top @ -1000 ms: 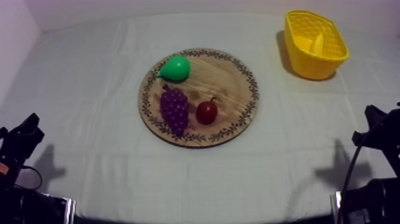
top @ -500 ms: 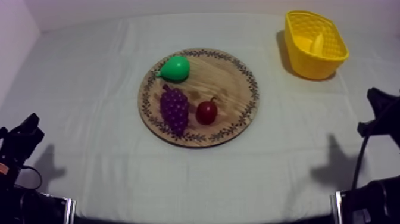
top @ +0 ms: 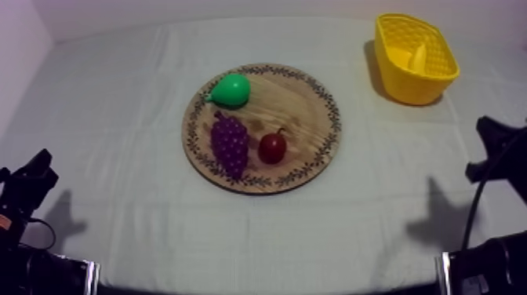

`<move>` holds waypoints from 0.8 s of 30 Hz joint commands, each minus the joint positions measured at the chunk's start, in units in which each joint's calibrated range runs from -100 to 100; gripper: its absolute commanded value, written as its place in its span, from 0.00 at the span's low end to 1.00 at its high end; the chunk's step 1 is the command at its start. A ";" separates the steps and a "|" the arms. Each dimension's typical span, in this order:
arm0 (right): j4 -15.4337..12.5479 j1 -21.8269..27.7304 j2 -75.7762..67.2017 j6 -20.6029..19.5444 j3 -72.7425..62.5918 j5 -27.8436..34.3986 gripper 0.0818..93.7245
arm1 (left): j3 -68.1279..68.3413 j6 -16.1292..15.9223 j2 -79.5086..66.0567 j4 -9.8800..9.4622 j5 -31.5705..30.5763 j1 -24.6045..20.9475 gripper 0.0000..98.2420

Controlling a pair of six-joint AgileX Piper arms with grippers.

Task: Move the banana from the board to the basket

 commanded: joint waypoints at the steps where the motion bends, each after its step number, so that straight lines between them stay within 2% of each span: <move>1: 3.32 -0.39 -4.62 -3.37 3.48 1.81 0.00 | 0.02 0.00 -0.03 0.00 0.02 -0.01 0.00; 5: 5.97 -1.27 -7.45 -6.12 4.12 6.20 0.00 | 0.02 0.02 -0.03 0.00 0.02 -0.01 0.00; 11: 9.99 -2.16 -8.23 -9.50 4.82 8.28 0.00 | 0.02 0.01 -0.03 0.00 0.02 -0.01 0.00; 18: 11.56 -2.45 -8.33 -4.54 5.30 7.89 0.00 | 0.02 0.00 -0.03 0.00 0.02 -0.01 0.00; 24: 11.68 -2.48 -8.34 -4.06 5.34 7.86 0.00 | 0.02 -0.01 -0.03 0.00 0.02 -0.01 0.00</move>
